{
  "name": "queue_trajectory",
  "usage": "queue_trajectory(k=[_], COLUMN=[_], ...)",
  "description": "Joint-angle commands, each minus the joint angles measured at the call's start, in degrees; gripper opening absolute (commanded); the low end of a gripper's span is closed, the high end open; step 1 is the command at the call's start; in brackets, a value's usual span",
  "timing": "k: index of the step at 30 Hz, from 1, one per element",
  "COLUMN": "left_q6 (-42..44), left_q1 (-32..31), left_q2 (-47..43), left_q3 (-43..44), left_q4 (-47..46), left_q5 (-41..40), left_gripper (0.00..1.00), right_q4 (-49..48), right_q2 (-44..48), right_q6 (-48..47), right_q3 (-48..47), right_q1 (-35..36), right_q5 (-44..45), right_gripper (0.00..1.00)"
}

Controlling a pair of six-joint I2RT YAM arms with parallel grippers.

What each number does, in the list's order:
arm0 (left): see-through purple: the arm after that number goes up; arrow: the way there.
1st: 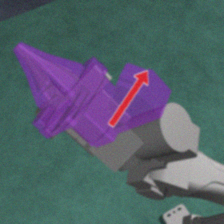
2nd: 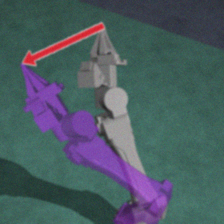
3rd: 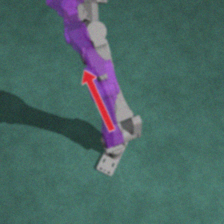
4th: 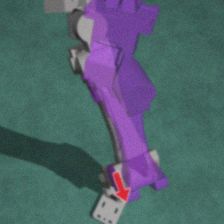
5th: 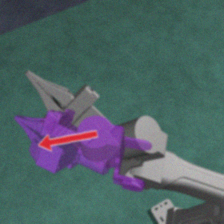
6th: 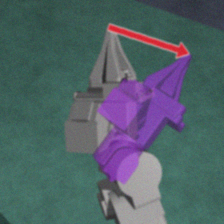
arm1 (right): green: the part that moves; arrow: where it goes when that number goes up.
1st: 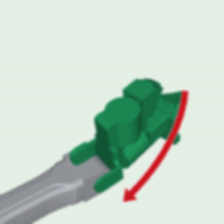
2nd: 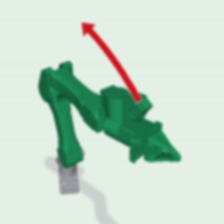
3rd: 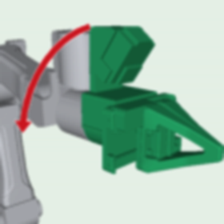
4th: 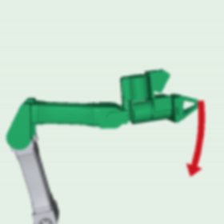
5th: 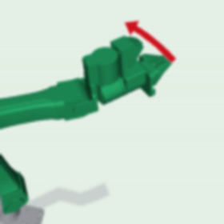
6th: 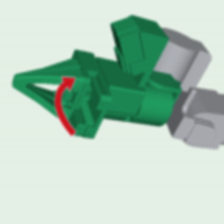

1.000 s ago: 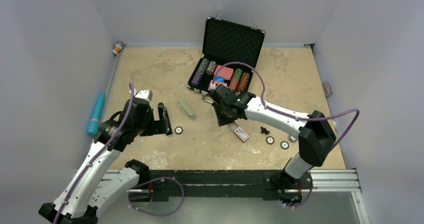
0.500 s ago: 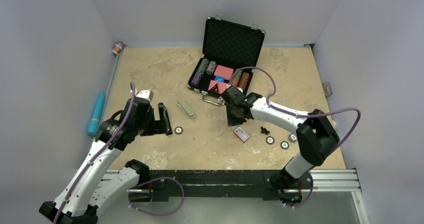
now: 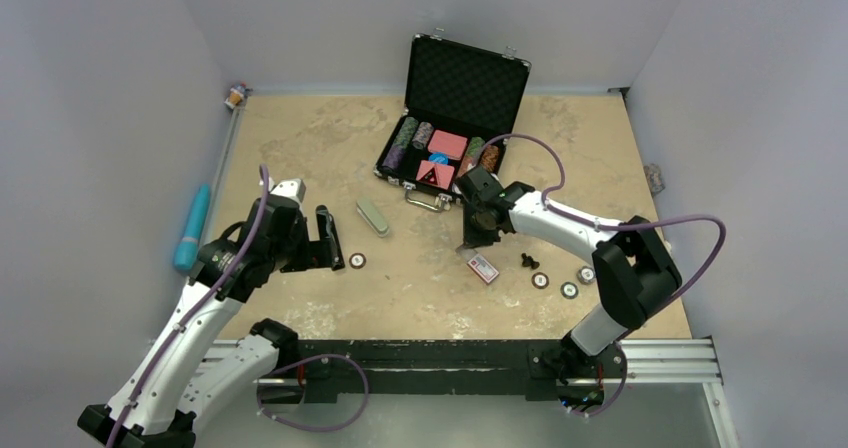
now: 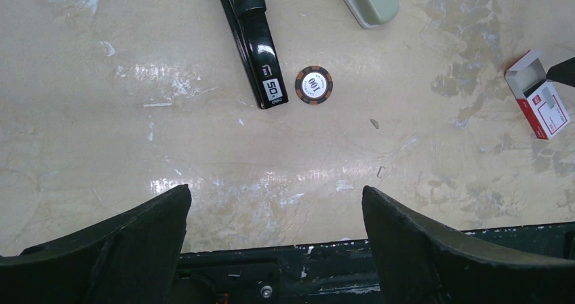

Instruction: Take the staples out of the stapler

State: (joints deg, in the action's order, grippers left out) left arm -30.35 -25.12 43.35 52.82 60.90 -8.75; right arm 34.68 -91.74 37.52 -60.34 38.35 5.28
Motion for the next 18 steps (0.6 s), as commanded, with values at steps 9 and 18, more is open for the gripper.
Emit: queue_trajectory(k=[9,18], left_q6=[0.7,0.6], left_q1=[0.2,0.2], left_q2=[-0.6,-0.5], left_q3=[0.4,0.4], left_q4=[-0.8,-0.7], left_q5=[-0.7,-0.9], left_gripper=[1.00,1.00], right_q4=[-2.8,-2.6], right_q2=[-2.1,-3.4], right_q6=[-0.7,-1.0], right_q3=[1.1,0.9], right_q1=[0.0,-0.1], right_q5=[-0.9,0.1], right_gripper=[0.14,0.14])
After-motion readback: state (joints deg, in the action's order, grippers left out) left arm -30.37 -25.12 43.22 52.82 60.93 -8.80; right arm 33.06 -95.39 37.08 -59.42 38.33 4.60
